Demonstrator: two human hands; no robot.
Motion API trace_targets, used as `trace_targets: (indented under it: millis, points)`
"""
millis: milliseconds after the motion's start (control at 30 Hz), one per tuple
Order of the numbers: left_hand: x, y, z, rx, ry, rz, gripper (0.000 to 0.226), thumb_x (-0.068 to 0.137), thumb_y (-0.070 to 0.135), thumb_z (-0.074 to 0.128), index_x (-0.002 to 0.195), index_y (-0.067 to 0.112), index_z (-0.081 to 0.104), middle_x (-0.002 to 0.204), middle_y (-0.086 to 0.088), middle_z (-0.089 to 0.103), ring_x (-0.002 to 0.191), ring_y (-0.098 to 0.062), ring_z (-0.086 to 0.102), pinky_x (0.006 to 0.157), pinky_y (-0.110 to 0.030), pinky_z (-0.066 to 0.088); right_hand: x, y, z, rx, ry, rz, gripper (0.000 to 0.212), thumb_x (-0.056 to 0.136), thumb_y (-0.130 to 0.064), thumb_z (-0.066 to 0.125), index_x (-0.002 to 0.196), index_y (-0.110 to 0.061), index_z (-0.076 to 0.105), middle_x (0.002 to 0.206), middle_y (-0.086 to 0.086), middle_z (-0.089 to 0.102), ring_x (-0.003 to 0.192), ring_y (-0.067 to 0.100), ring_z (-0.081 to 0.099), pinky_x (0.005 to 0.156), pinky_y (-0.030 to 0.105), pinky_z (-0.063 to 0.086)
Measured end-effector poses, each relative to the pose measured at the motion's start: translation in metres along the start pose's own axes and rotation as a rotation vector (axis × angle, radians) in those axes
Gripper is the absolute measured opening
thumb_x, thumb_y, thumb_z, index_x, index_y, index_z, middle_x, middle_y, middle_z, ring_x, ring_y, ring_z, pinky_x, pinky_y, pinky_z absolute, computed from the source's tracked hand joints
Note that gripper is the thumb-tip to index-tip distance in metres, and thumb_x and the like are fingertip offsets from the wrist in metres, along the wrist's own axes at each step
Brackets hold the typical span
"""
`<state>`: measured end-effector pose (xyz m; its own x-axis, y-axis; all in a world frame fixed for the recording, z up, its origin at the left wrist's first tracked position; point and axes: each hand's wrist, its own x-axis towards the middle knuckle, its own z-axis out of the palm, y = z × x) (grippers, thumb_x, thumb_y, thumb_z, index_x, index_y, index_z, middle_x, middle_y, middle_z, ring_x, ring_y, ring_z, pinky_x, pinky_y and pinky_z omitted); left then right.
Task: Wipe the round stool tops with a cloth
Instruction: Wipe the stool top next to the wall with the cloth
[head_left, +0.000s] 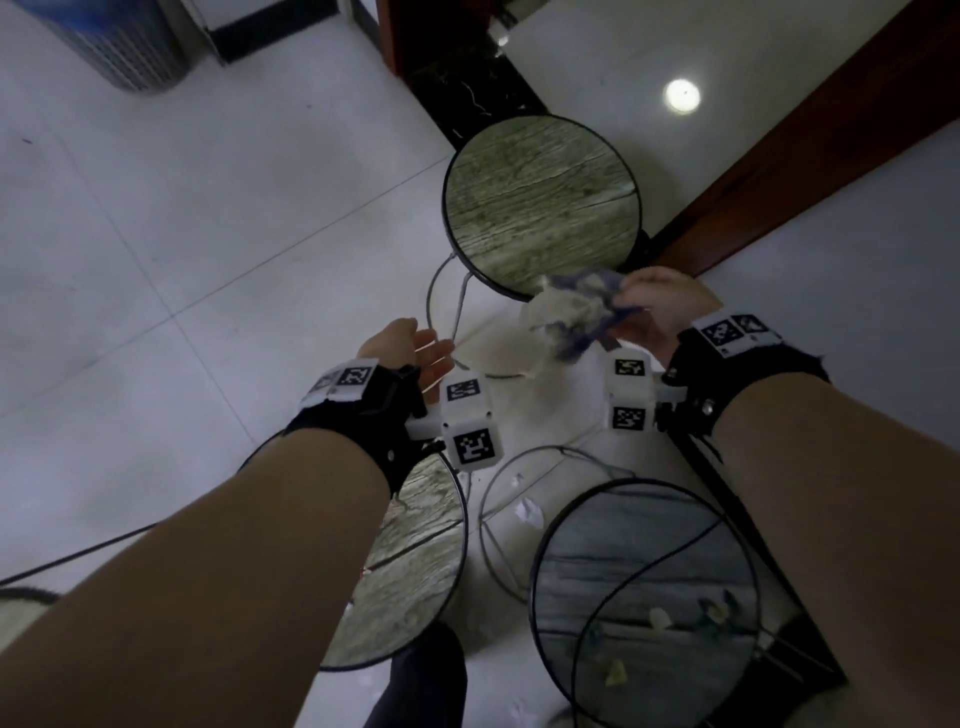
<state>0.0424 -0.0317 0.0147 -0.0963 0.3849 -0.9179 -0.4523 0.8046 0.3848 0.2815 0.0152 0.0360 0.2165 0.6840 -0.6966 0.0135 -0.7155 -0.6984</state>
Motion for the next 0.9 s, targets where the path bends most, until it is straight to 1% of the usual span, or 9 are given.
trace_targets:
  millis: [133,233,333,433,533,633,700,767,900]
  points:
    - [-0.046,-0.028,0.017,0.048,-0.057,-0.043,0.031,0.099,0.03,0.042,0.084,0.007,0.055,0.085,-0.01,0.062,0.071,-0.025,0.058,0.067,-0.03,0.043,-0.058,0.009,-0.042,0.059,-0.078,0.005,0.025,0.088,0.009,0.047,0.09,-0.015,0.054,0.075,0.007,0.056,0.05,0.014,0.06,0.043,0.018,0.05]
    - [-0.082,-0.057,0.029,0.106,-0.103,-0.106,0.038,0.097,0.039,0.046,0.105,0.003,0.057,0.103,-0.015,0.061,0.079,-0.029,0.06,0.072,-0.038,0.046,-0.094,0.017,-0.08,0.112,-0.128,0.037,0.035,0.087,0.009,0.045,0.111,-0.014,0.054,0.079,0.009,0.062,0.062,0.021,0.058,0.048,0.019,0.052]
    - [-0.119,-0.093,0.049,0.182,-0.192,-0.152,0.058,0.094,0.049,0.045,0.126,0.001,0.052,0.123,-0.02,0.057,0.1,-0.035,0.059,0.062,-0.039,0.046,-0.13,0.04,-0.125,0.242,-0.225,0.036,0.047,0.075,0.007,0.05,0.12,-0.008,0.055,0.085,0.01,0.066,0.073,0.024,0.062,0.063,0.024,0.055]
    - [-0.16,-0.14,0.079,0.206,-0.304,-0.201,0.07,0.092,0.059,0.039,0.13,0.001,0.049,0.111,-0.015,0.062,0.09,-0.032,0.061,0.053,-0.033,0.049,-0.168,0.08,-0.173,0.339,-0.245,0.065,0.07,0.056,0.003,0.065,0.125,-0.006,0.052,0.096,0.014,0.061,0.076,0.026,0.063,0.066,0.027,0.056]
    - [-0.189,-0.179,0.101,0.232,-0.46,-0.292,0.079,0.091,0.066,0.028,0.134,0.001,0.043,0.125,-0.018,0.057,0.08,-0.027,0.061,0.055,-0.036,0.049,-0.202,0.121,-0.206,0.438,-0.262,0.057,0.042,0.068,0.004,0.058,0.108,-0.008,0.058,0.079,0.008,0.068,0.06,0.019,0.065,0.052,0.022,0.053]
    - [-0.204,-0.224,0.117,0.337,-0.603,-0.345,0.087,0.091,0.067,0.018,0.135,-0.003,0.043,0.132,-0.025,0.053,0.102,-0.03,0.061,0.073,-0.039,0.047,-0.235,0.163,-0.237,0.501,-0.195,0.087,0.035,0.089,0.008,0.031,0.105,-0.011,0.057,0.065,0.002,0.069,0.047,0.014,0.062,0.041,0.017,0.048]
    - [-0.208,-0.256,0.123,0.486,-0.628,-0.373,0.088,0.09,0.068,0.016,0.128,-0.004,0.05,0.125,-0.023,0.058,0.109,-0.03,0.059,0.079,-0.04,0.047,-0.252,0.199,-0.262,0.502,-0.189,0.081,0.033,0.081,-0.005,0.054,0.114,-0.011,0.055,0.075,0.004,0.07,0.058,0.018,0.065,0.049,0.022,0.054]
    - [-0.206,-0.284,0.125,0.606,-0.61,-0.377,0.083,0.087,0.071,0.028,0.114,-0.001,0.059,0.115,-0.019,0.065,0.1,-0.03,0.063,0.081,-0.041,0.05,-0.267,0.229,-0.282,0.498,-0.162,0.122,0.051,0.061,-0.008,0.07,0.11,-0.013,0.057,0.087,0.008,0.066,0.066,0.023,0.062,0.054,0.025,0.053]
    - [-0.202,-0.331,0.127,0.88,-0.577,-0.204,0.076,0.065,0.065,0.071,0.113,0.006,0.063,0.106,-0.016,0.068,0.093,-0.031,0.066,0.088,-0.044,0.053,-0.291,0.275,-0.301,0.583,-0.108,0.156,0.025,0.08,-0.002,0.056,0.103,-0.013,0.058,0.085,0.008,0.063,0.057,0.016,0.064,0.052,0.022,0.052]
